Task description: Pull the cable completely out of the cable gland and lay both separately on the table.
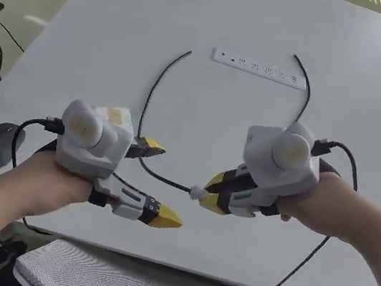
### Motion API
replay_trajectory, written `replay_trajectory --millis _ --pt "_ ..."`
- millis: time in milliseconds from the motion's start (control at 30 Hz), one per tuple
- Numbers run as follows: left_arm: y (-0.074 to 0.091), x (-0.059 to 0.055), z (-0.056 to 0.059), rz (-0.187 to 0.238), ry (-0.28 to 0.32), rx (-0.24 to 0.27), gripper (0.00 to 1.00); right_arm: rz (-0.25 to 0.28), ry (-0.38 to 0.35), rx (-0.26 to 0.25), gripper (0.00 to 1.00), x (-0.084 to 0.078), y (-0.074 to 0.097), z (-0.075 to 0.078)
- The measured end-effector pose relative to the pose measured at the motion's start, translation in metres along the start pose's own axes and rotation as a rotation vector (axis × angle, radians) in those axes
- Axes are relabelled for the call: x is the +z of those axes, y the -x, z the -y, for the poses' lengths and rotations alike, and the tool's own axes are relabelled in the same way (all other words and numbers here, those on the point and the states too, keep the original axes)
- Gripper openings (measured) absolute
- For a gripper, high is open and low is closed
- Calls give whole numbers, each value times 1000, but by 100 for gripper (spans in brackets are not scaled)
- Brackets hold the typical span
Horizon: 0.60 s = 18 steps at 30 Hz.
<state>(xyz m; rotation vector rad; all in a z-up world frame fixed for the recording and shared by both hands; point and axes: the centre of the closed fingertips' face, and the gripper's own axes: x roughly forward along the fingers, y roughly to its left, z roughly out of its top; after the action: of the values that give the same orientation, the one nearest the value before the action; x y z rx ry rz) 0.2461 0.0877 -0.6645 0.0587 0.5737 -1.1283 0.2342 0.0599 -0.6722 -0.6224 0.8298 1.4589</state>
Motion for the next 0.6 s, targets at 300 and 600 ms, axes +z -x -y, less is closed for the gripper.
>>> replay_trajectory --millis 300,600 --pt "-7 -2 10 -8 -23 -50 74 -6 30 10 6 2 3 -9" --pt "-12 3 20 17 31 -121 52 12 57 5 6 10 3 -9"
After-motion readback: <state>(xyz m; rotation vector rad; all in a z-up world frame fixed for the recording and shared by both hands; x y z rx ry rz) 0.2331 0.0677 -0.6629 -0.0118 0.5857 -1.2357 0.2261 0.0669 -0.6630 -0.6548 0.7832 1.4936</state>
